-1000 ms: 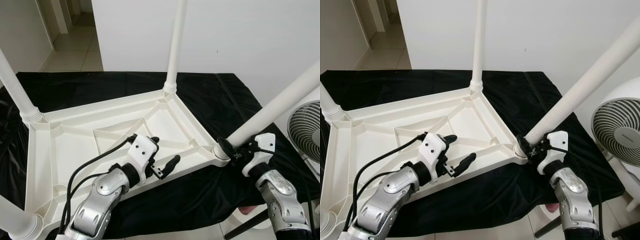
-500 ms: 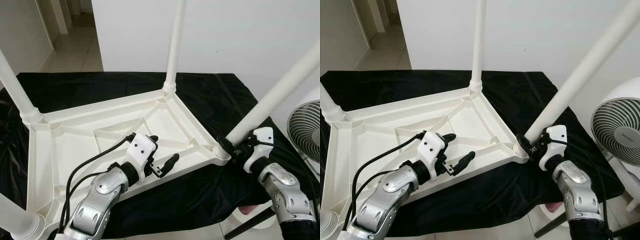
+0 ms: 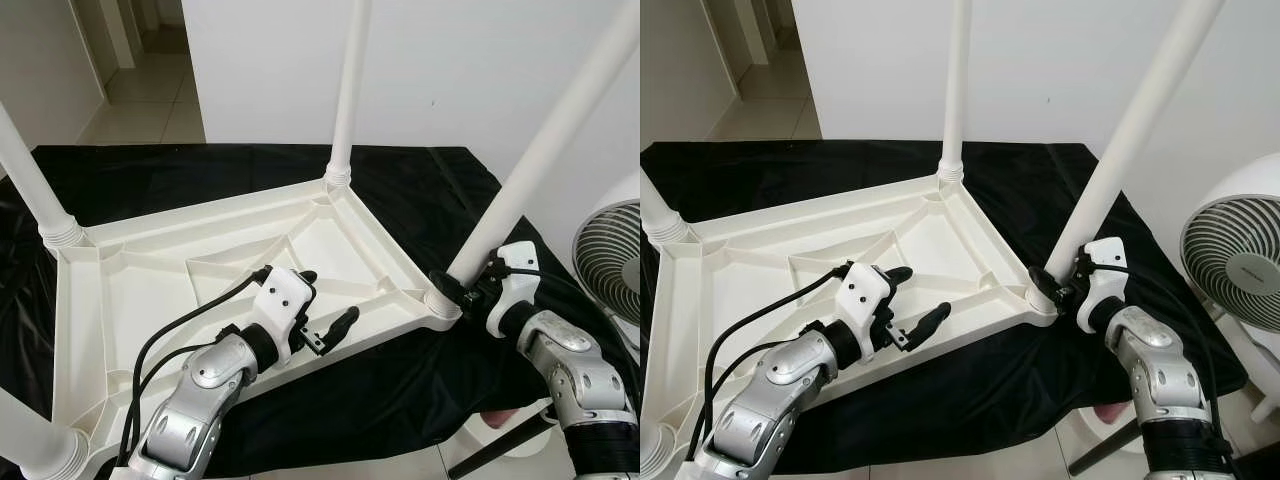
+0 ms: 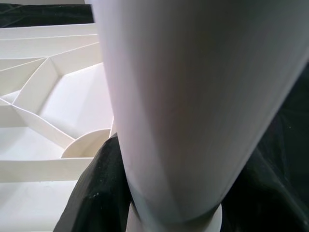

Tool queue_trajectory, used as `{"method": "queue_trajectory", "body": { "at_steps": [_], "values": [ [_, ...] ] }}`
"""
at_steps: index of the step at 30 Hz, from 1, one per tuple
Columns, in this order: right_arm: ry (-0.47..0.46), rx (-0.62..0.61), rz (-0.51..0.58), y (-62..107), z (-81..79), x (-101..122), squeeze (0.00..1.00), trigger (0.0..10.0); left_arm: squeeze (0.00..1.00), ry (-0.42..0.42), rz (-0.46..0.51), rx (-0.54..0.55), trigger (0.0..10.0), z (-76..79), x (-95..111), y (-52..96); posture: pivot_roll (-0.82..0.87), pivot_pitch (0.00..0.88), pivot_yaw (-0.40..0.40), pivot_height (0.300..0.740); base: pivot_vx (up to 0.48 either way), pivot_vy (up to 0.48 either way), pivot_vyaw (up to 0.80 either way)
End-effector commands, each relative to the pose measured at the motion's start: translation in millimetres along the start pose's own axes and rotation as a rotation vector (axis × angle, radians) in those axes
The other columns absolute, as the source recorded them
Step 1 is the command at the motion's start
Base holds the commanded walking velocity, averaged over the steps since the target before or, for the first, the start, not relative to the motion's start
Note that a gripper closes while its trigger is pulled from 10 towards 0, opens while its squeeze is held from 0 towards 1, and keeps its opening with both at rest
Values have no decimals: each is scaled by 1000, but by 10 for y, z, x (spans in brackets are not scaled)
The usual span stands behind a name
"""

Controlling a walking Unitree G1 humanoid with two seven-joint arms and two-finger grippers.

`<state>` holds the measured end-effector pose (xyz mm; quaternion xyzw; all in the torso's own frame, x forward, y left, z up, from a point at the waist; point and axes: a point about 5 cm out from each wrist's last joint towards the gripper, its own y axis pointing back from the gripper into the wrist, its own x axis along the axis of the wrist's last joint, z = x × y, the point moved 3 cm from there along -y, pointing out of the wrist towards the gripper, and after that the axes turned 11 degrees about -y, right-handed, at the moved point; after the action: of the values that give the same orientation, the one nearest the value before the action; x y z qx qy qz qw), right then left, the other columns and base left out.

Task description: Building children table

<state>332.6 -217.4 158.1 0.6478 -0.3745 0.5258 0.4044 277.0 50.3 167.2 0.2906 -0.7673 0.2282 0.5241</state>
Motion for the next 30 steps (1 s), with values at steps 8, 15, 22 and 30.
{"method": "queue_trajectory", "body": {
  "at_steps": [8, 15, 22, 30],
  "values": [
    [-52, -52, -90, -63, 33, -216, 0, 10000, 0, -3, -13, 13, 10000, -18, -5, -8, -7, 75, -8, 740, 0, 0, 0],
    [198, 43, -76, -54, -171, -282, 0, 10000, 0, -2, -13, 16, 10000, -18, -2, 0, -2, 74, -8, 740, 0, 0, 0],
    [186, 28, -60, -76, -148, -224, 0, 10000, 0, -3, -14, 14, 10000, -16, -2, 2, -2, 72, -7, 740, 0, 0, 0],
    [51, 18, -80, -110, -102, -270, 0, 10000, 0, -5, -12, 11, 10000, -15, 0, 1, 0, 62, -6, 740, 0, 0, 0]
  ]
}}
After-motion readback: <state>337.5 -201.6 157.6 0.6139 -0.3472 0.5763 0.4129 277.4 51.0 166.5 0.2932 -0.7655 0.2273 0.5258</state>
